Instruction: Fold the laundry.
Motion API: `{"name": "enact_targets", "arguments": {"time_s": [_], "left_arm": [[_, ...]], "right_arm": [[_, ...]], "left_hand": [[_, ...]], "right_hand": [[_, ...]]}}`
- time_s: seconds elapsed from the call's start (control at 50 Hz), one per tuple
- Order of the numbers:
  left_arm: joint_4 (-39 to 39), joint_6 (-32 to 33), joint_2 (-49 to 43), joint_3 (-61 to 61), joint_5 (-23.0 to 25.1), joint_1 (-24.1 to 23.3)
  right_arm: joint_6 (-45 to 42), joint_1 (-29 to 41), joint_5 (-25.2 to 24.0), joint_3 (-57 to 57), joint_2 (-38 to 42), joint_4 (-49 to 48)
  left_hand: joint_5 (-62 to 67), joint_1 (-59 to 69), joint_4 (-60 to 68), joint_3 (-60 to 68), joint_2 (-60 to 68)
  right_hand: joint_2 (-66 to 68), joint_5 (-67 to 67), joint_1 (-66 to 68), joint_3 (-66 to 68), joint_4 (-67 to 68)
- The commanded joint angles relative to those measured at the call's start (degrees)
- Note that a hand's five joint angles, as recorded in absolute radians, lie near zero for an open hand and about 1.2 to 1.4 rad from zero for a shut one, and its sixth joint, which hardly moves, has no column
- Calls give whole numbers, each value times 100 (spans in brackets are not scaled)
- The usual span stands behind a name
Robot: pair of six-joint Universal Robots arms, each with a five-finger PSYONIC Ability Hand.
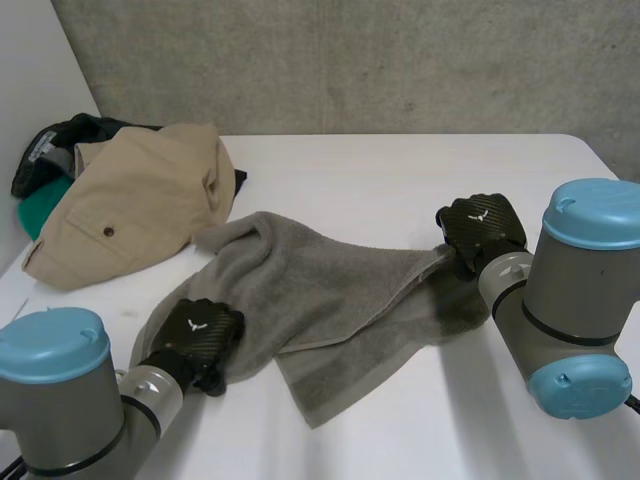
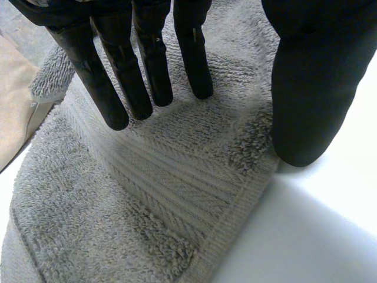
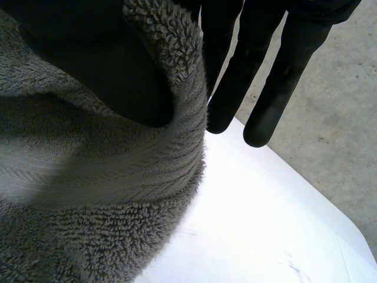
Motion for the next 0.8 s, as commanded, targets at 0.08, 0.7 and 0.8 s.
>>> {"name": "enact_targets", "arguments": {"time_s": [0.08, 0.7, 0.8], "left_arm": [[45, 8, -302, 413, -16, 67], [-2406, 957, 2038, 2759, -77, 322], [-2627, 1325, 809, 3409, -77, 287]], "right_arm": [[0, -2, -3, 31, -9, -7], [-2496, -529, -82, -2104, -1970, 3553], [-2575, -776, -91, -2113, -1101, 3527]], "left_hand": [[2893, 2798, 2870, 2885, 2885], [4560, 4465, 4536, 4552, 4552], [4560, 4465, 4536, 4552, 4552]], "right_hand": [[1280, 1167, 1544, 1206, 1142], [1280, 1167, 1544, 1206, 1142], [1280, 1167, 1544, 1206, 1142]]}}
